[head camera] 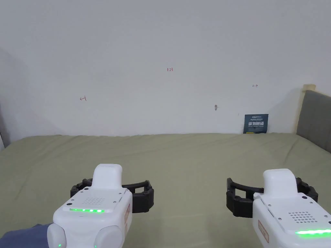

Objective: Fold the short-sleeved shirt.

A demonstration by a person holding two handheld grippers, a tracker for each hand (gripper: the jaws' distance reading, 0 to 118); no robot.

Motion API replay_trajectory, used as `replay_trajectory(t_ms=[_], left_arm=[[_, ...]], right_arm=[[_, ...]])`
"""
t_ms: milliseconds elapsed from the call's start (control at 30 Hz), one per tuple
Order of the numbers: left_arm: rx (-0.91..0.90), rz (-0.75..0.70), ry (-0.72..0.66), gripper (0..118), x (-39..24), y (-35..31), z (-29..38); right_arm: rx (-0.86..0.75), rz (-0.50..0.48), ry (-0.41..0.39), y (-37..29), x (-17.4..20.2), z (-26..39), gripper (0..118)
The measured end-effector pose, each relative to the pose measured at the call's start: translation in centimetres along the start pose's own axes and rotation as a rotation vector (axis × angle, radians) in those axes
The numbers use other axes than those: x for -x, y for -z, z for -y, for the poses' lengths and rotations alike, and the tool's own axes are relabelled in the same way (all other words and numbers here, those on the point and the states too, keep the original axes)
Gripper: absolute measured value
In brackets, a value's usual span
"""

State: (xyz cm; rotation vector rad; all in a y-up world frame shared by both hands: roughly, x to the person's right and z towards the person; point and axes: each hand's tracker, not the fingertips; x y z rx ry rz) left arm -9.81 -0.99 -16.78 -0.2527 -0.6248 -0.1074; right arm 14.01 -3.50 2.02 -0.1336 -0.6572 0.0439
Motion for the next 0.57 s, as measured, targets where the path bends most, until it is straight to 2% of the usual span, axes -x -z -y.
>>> replay_trajectory(t_ms=[133, 300, 400, 467, 567], left_arm=[[-0.015, 0.025, 0.002, 118, 0.1, -0.4, -0.8], [-0.012, -0.056, 0.046, 118, -0.7, -0.8, -0.9], [0.082, -0.099, 0.066, 118, -0.8, -0.3, -0.9], [0.090, -0.044, 0.033, 118, -0.3, -0.1, -0.8], [0.084, -0.044, -0.074, 118, 0.3, 0.1, -1.0]], right_arm=[[0.003, 0.003, -0.004, 0.0, 0.0, 0.0, 118], [0.000, 0.004, -0.009, -0.5, 0.4, 0.2, 118], [0.015, 0.004, -0.001, -0.4, 0.4, 0.4, 118], [0.021, -0.001, 0.006, -0.5, 0.4, 0.5, 118], [0.022, -0.004, 0.017, -0.6, 0.5, 0.6, 118]])
